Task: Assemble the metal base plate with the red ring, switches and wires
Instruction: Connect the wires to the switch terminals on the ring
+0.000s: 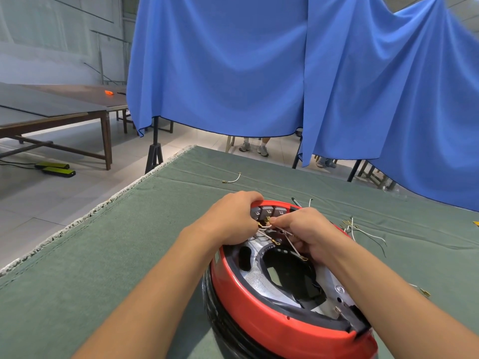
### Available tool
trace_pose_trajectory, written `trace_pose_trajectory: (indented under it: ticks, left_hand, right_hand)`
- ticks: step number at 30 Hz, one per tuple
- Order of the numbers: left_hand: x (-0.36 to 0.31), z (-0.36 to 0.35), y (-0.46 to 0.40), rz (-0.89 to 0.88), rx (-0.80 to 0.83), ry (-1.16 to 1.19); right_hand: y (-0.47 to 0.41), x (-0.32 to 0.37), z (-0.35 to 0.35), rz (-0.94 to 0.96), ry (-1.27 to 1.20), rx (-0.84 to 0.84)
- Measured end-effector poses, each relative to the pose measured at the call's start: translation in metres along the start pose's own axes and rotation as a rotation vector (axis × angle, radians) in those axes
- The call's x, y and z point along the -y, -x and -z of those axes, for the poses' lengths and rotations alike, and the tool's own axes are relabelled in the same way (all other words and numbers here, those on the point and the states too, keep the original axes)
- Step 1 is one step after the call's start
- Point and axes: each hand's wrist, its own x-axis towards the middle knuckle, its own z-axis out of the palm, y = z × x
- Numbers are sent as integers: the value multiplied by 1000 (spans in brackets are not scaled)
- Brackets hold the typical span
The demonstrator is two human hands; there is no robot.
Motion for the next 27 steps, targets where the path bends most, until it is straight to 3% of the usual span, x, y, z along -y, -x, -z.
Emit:
trace_pose_trajectory:
  ticks: [27]
  left_hand:
    - [-2,0,3,2,-10,-7]
  right_hand:
    - [6,3,-8,57,21,-55]
